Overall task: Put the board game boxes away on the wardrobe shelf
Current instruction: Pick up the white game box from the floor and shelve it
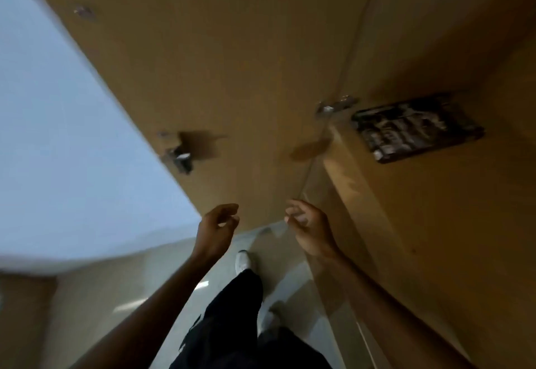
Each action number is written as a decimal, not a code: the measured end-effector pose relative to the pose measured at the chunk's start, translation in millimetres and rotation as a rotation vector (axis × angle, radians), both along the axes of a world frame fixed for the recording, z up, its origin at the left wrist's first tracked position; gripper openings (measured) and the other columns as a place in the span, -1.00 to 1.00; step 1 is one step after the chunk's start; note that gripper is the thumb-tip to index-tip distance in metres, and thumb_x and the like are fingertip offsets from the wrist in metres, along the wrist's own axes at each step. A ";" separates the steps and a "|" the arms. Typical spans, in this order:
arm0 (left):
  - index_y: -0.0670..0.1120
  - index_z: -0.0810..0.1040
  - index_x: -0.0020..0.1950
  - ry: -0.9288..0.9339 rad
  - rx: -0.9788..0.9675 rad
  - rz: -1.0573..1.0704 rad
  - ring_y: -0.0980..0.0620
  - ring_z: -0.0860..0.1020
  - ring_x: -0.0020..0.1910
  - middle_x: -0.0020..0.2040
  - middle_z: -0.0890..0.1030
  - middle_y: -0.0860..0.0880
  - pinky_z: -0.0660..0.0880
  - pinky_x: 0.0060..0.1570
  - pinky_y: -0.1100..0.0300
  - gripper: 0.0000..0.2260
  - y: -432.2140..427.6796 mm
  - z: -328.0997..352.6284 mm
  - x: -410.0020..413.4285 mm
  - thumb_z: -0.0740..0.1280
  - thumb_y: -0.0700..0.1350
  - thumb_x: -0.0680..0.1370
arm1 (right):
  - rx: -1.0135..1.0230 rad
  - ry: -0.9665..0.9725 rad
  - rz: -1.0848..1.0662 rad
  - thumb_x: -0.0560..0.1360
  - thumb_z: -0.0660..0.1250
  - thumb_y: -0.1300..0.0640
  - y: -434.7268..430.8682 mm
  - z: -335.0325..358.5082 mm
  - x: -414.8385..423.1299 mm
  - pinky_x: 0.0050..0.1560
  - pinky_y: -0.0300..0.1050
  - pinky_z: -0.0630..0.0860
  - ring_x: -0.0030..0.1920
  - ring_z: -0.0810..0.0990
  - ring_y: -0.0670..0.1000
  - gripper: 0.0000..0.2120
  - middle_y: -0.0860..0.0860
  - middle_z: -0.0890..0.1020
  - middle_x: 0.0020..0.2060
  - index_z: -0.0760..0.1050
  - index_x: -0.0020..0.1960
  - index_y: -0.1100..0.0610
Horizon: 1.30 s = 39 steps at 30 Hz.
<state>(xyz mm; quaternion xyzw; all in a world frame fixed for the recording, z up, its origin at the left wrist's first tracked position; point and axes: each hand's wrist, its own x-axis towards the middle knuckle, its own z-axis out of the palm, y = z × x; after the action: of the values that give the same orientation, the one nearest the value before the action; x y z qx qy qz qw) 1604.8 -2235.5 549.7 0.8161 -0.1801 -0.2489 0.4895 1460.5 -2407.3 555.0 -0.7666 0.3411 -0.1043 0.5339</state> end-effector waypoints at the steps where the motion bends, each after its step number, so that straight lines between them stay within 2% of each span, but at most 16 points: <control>1: -0.11 0.61 0.18 0.018 0.016 0.080 0.23 0.58 -0.04 0.07 0.65 0.02 0.41 -0.09 0.44 -0.78 36.9 -3.5 -6.0 0.34 -0.23 0.54 | 0.021 0.023 0.086 0.48 0.36 0.19 24.9 -5.8 8.4 -0.05 -0.25 0.51 -0.05 0.62 -0.09 -0.65 -0.04 0.64 -0.01 0.51 0.26 0.07; 6: -0.09 0.62 0.14 0.058 0.054 0.433 0.23 0.59 -0.04 0.04 0.66 0.06 0.42 -0.10 0.41 -0.81 188.8 -9.8 -38.1 0.34 -0.20 0.54 | 0.041 0.069 0.430 0.47 0.35 0.19 141.1 -18.2 47.9 -0.01 -0.25 0.50 -0.07 0.61 -0.05 -0.64 -0.04 0.64 -0.04 0.51 0.27 0.10; 9: -0.07 0.61 0.16 0.055 0.071 0.622 0.20 0.60 -0.01 0.04 0.65 0.08 0.44 -0.08 0.37 -0.80 273.0 -14.1 -64.0 0.33 -0.16 0.55 | 0.049 0.087 0.650 0.47 0.35 0.16 218.5 -18.9 66.2 -0.03 -0.27 0.50 -0.09 0.60 -0.10 -0.61 -0.08 0.62 -0.03 0.48 0.29 0.05; 13: -0.02 0.59 0.15 0.110 0.047 0.858 0.13 0.60 0.04 0.05 0.65 0.06 0.52 0.09 0.18 -0.81 389.4 -23.6 -108.6 0.34 -0.15 0.55 | 0.031 0.093 0.879 0.47 0.36 0.16 333.5 -11.8 78.6 -0.11 -0.41 0.48 -0.12 0.58 -0.13 -0.56 -0.09 0.60 -0.04 0.44 0.33 0.04; 15: 0.04 0.59 0.10 0.119 0.021 0.966 0.12 0.61 0.02 0.02 0.65 0.09 0.53 0.10 0.14 -0.82 438.1 -25.2 -126.5 0.36 -0.16 0.54 | 0.015 0.096 0.957 0.47 0.36 0.15 382.9 -9.4 79.6 -0.13 -0.42 0.49 -0.11 0.58 -0.12 -0.56 -0.10 0.60 -0.04 0.44 0.34 0.04; 17: 0.09 0.58 0.06 0.117 -0.005 1.098 0.13 0.61 -0.01 -0.02 0.65 0.12 0.54 0.06 0.16 -0.82 497.1 -24.5 -152.0 0.37 -0.17 0.53 | 0.004 0.094 1.069 0.47 0.37 0.14 448.7 -6.1 77.1 -0.16 -0.43 0.49 -0.09 0.58 -0.13 -0.57 -0.11 0.60 -0.04 0.44 0.34 0.03; 20: 0.04 0.58 0.06 0.108 -0.017 1.261 0.17 0.59 -0.07 -0.05 0.63 0.11 0.52 -0.03 0.26 -0.84 574.7 -19.6 -188.5 0.36 -0.18 0.54 | 0.012 0.084 1.199 0.48 0.37 0.16 543.9 -5.8 69.4 -0.17 -0.46 0.50 -0.09 0.58 -0.13 -0.57 -0.09 0.60 -0.04 0.44 0.34 0.04; 24: 0.02 0.58 0.07 0.070 -0.047 1.521 0.18 0.57 -0.09 -0.06 0.62 0.10 0.46 -0.10 0.34 -0.85 676.9 -17.3 -255.0 0.36 -0.18 0.54 | -0.004 0.093 1.445 0.47 0.38 0.16 682.8 -12.1 44.3 -0.16 -0.45 0.50 -0.10 0.60 -0.16 -0.56 -0.07 0.62 -0.05 0.45 0.34 0.07; 27: 0.00 0.59 0.12 0.082 -0.058 1.687 0.21 0.56 -0.08 -0.04 0.62 0.10 0.45 -0.14 0.40 -0.83 731.1 -17.8 -303.6 0.34 -0.15 0.55 | -0.030 0.092 1.637 0.47 0.38 0.14 767.1 -12.8 20.0 -0.09 -0.35 0.54 -0.07 0.61 -0.13 -0.54 -0.06 0.63 -0.03 0.44 0.36 0.04; 34: -0.03 0.57 0.21 0.071 -0.109 2.111 0.18 0.58 0.03 0.03 0.63 0.08 0.50 0.02 0.30 -0.78 854.1 -22.7 -420.7 0.33 -0.14 0.56 | -0.089 0.070 2.100 0.48 0.38 0.15 980.2 -14.7 -54.9 0.04 -0.12 0.61 -0.04 0.60 -0.12 -0.54 -0.05 0.62 -0.01 0.41 0.36 0.01; 39: -0.02 0.58 0.20 0.069 -0.154 2.401 0.20 0.58 0.06 0.06 0.64 0.09 0.52 0.08 0.27 -0.78 942.9 -17.9 -496.8 0.34 -0.14 0.55 | -0.080 0.052 2.352 0.47 0.39 0.15 1122.7 -14.2 -130.7 -0.10 -0.27 0.56 -0.09 0.61 -0.13 -0.56 -0.09 0.62 -0.04 0.44 0.33 -0.02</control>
<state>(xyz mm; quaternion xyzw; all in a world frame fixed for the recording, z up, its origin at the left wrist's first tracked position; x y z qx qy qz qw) 1108.0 -1292.5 531.8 0.4250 0.6933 0.3551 0.4612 1329.8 -1284.6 540.8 -0.6278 -0.5690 0.4574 0.2701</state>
